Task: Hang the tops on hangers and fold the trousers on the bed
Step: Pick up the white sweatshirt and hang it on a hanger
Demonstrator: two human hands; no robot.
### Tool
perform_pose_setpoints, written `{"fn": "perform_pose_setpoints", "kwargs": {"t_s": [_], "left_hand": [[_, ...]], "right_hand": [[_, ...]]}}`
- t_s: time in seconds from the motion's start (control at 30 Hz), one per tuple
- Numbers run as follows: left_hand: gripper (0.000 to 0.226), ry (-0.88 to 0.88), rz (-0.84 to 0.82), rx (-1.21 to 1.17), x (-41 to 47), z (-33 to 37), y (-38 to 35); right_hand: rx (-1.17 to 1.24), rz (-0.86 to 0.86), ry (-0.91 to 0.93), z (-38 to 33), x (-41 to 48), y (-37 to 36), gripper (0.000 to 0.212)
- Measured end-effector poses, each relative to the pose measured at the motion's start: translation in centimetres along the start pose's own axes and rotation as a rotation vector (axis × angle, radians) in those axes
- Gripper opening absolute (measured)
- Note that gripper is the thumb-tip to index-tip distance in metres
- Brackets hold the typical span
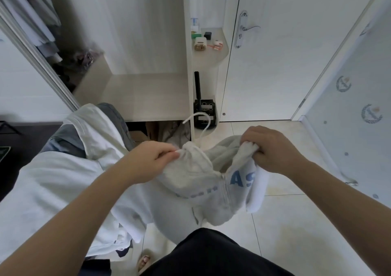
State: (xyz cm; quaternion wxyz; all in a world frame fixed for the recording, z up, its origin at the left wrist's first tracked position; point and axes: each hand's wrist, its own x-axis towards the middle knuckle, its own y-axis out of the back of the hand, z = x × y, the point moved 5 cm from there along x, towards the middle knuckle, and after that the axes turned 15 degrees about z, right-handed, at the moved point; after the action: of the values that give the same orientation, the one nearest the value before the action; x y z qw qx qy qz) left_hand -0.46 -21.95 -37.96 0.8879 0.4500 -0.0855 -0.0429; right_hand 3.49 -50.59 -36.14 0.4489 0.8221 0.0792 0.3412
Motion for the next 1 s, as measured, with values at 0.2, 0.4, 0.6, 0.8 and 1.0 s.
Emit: {"fn": "perform_pose_setpoints", "kwargs": {"t_s": [0.2, 0.4, 0.6, 0.8, 1.0], "left_hand": [[0.025, -0.117, 0.185, -0.016, 1.5, 4.2, -0.8], [0.029, -0.118, 0.308, 0.05, 2.2, 2.9, 1.3], [0.029, -0.045, 0.517, 0.02, 1.9, -0.3, 4.9], [0.031, -0.122, 0.491, 0.106, 2.4, 0.6, 4.3], [0.026, -0.204, 0.419, 0.063, 1.7, 2.8, 2.5]], "right_hand": [[0.137, -0.159, 0.091, -4.6, 2.4, -1.0, 0.027], [0.186, -0.433, -0.12, -2.6, 2.9, 0.2, 0.024], [-0.051, -0.573, -0.276, 2.3, 3.2, 2.7, 0.046], [-0.016, -0.549, -0.247, 1.9, 4.3, 2.1, 0.036], [0.168, -0.385, -0.143, -1.8, 5.1, 0.6, 0.023]]}}
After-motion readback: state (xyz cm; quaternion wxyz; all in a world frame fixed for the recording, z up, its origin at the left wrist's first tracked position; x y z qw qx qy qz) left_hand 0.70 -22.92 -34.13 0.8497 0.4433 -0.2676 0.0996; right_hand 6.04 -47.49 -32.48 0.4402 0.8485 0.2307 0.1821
